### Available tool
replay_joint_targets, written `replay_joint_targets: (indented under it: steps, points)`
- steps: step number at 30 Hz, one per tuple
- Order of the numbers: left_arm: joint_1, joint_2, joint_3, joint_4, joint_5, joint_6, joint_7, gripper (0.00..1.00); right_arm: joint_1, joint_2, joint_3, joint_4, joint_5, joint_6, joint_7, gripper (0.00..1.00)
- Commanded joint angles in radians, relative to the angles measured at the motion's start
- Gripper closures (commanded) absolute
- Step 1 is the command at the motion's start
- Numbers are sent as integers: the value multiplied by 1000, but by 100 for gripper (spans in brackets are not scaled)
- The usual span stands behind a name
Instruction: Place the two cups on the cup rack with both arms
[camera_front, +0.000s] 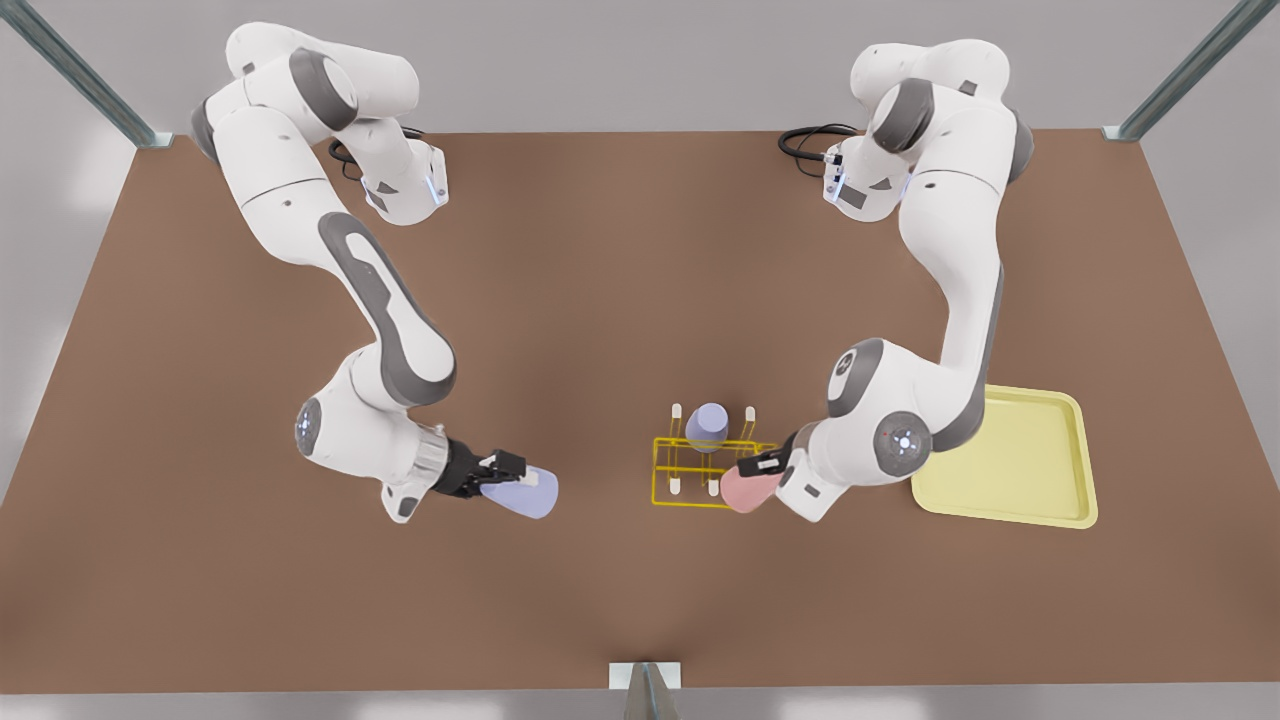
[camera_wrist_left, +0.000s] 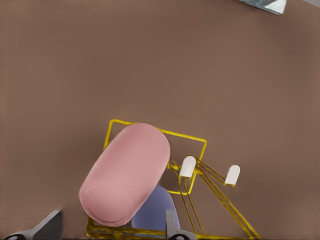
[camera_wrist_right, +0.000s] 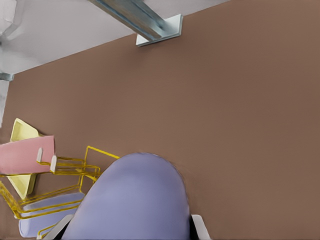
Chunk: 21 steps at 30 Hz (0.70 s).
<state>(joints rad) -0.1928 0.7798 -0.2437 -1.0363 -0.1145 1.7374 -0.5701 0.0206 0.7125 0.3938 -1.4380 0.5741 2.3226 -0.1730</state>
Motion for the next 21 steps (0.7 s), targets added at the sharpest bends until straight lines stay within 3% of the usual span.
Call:
replay_joint_targets:
  steps: [1, 4, 6, 7, 8, 9, 13, 21]
  points:
    - [26, -54, 3, 9, 6, -157, -194, 0, 25, 48, 0, 71, 47, -71, 3, 14]
    - [87, -106, 3, 113, 7, -340, -223, 0, 87, 127, -12, 197, 46, -66, 10, 14]
    - [110, -186, -3, 104, 116, -429, -1, 0, 107, 166, -13, 260, 44, -65, 10, 14]
    - [122, -296, 6, -52, 159, -418, 261, 0, 116, 179, -13, 278, 46, -63, 10, 14]
    - [113, -526, 52, -416, 298, -244, 585, 0, 128, 197, -12, 300, 46, -60, 10, 14]
    - [110, -567, 99, -475, 306, -223, 598, 0, 142, 216, -13, 326, 53, -60, 10, 14]
    - [121, -545, 101, -447, 196, -269, 590, 0, 197, 259, -16, 380, 78, -43, 10, 14]
    - [111, -525, 98, -447, 193, -269, 590, 0, 246, 274, -18, 383, 96, -11, 7, 14]
